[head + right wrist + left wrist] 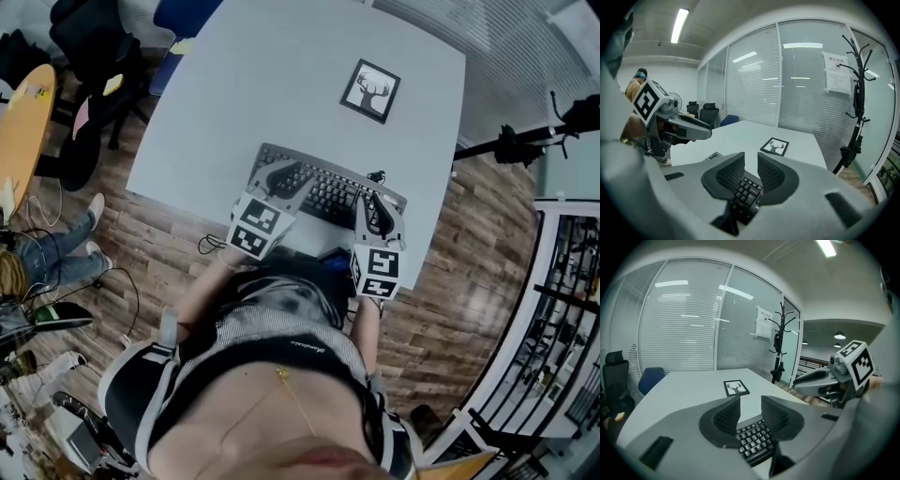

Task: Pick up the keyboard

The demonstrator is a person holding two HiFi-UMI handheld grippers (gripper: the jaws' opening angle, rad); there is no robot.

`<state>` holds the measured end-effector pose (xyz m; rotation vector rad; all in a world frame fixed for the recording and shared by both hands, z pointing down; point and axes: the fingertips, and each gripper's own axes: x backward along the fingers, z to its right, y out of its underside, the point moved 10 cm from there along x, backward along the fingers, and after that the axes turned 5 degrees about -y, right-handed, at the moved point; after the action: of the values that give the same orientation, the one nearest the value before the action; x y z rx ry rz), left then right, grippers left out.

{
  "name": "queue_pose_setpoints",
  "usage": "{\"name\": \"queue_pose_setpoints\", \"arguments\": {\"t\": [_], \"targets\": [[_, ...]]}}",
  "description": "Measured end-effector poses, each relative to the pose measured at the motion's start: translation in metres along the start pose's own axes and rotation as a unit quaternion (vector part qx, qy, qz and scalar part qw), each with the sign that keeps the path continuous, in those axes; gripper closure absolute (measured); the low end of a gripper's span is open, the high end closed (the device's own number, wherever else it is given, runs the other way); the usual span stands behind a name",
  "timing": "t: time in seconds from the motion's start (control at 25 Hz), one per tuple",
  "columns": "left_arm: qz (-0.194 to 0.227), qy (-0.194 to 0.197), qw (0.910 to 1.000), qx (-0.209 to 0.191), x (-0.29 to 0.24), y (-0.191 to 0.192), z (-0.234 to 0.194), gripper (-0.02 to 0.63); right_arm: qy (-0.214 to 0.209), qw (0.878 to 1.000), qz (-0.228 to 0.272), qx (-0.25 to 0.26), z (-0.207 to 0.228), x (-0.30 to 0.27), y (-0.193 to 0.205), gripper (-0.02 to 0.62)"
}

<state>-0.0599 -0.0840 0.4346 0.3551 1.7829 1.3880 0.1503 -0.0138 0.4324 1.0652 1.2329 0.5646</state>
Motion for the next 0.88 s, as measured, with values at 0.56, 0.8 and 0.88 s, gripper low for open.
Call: {"name": "queue_pose_setpoints", "arguments": {"t": [0.56,0.8,0.88], "targets": [[-0.065,-0.024,0.9976,0.007,-0.025,0.034,-0.020,0.491,0.025,0.997,-0.064,-0.024,0.032,-0.009,0.035,0.503],[-0.094,-0.025,0.9952,0.011,-0.034,0.049,-0.027,0.489,0.034,0.995,-0.096,-0.018,0.038,-0.010,0.050,0.502],[-0.102,-0.027,0.9944,0.013,-0.036,0.054,-0.028,0.490,0.036,0.994,-0.104,-0.022,0.041,-0.009,0.055,0.502]]}}
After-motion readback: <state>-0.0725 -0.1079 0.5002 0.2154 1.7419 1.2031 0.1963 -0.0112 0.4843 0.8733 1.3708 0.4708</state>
